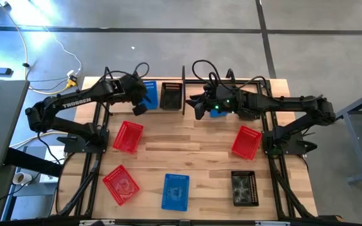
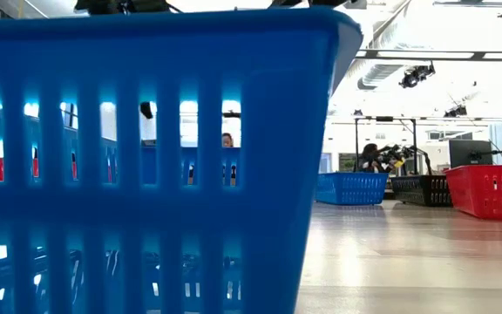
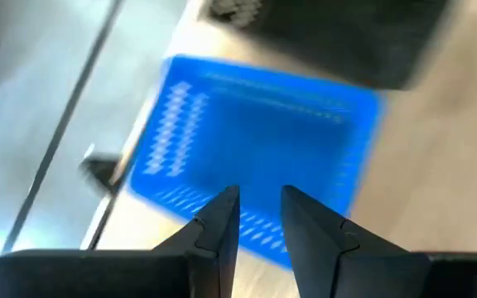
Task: Stack baskets on shelf by color
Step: Put the center blue bin on the shelf
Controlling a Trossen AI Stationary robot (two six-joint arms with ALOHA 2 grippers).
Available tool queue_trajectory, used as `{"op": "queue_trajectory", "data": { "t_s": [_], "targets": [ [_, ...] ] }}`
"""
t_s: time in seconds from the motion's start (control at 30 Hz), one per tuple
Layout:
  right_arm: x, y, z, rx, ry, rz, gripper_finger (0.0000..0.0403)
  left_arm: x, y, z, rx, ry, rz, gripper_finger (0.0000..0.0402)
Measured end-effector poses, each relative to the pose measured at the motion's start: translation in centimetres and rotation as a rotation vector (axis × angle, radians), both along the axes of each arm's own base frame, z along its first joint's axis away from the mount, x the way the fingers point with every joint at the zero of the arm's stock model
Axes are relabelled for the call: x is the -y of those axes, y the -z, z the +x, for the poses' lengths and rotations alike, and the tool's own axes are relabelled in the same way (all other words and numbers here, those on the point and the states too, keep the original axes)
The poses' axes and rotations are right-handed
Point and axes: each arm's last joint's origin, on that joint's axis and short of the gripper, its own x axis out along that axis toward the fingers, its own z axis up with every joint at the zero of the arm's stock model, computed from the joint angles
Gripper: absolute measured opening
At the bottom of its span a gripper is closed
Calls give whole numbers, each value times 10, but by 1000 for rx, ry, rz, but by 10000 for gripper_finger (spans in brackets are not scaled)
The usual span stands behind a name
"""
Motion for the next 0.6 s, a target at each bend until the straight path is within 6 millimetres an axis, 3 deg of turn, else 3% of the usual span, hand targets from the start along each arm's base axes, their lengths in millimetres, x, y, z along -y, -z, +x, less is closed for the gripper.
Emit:
{"op": "queue_trajectory", "data": {
  "t_s": [0.27, 0.6],
  "targets": [
    [16, 0, -2, -14, -48, -28, 142, -11, -8, -19, 31, -390, 27, 83],
    [37, 0, -7, -9, -111, -5, 142, -28, -1, -29, 40, -589, 47, 83]
  ]
}}
